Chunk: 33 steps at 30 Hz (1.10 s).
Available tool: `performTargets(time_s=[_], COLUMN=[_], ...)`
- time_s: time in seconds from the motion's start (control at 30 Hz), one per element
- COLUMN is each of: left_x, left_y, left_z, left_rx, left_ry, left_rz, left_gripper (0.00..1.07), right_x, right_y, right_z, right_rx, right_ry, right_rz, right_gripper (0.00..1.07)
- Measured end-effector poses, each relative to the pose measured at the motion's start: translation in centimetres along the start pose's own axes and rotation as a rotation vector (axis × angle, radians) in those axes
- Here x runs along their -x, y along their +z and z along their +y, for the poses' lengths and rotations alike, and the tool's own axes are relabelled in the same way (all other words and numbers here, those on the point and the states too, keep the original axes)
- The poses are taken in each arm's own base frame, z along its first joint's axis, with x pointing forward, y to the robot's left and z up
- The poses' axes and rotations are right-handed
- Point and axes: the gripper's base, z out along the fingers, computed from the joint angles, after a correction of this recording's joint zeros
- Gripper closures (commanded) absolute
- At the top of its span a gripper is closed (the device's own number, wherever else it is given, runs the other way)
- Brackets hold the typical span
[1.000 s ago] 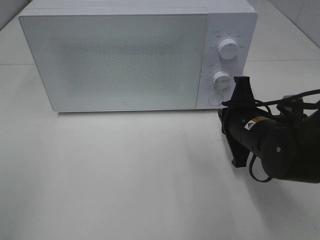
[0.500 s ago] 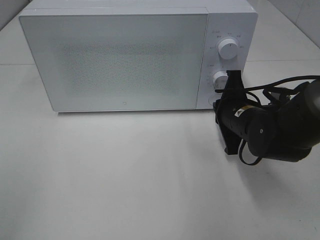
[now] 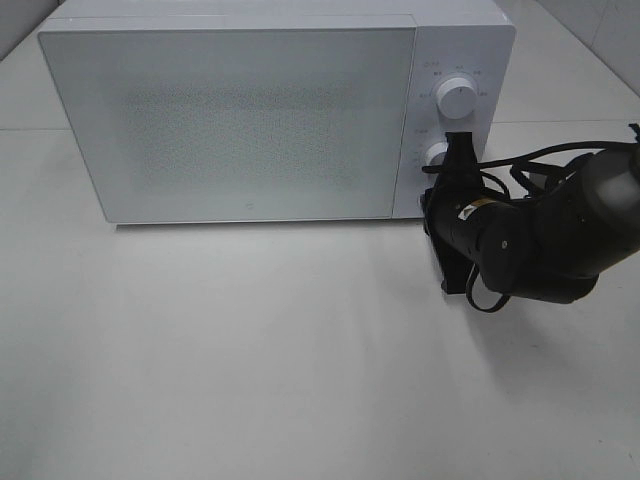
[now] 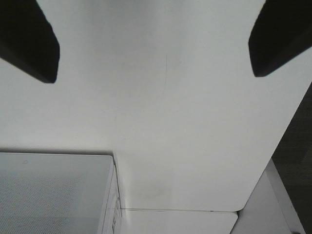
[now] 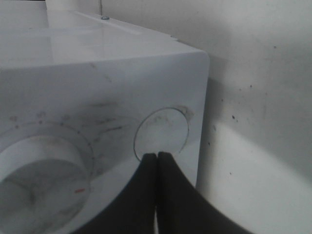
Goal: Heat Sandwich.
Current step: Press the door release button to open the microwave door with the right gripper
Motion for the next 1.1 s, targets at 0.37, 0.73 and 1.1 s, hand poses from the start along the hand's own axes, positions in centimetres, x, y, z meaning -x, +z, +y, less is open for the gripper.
performTargets(time_s=[0.37, 0.73, 1.1], left_x=[0.0, 0.0, 0.0], left_y=[0.0, 0.0, 0.0], left_z=[0.0, 0.0, 0.0], left_rx=[0.000, 0.000, 0.000], left_ry=[0.000, 0.000, 0.000], left_rz=[0.000, 0.000, 0.000], left_gripper=[0.05, 0.05, 0.05], right_x=[-0.1, 0.9, 0.5], right_y=[1.4, 1.7, 2.6], right_z=[-0.2, -0.1, 0.5], right_rx=[0.006, 0.015, 0.022], right_ry=[0.006, 0.000, 0.032], right_rz=[-0.016, -0.041, -0.046], right_gripper=[1.07, 1.07, 1.07])
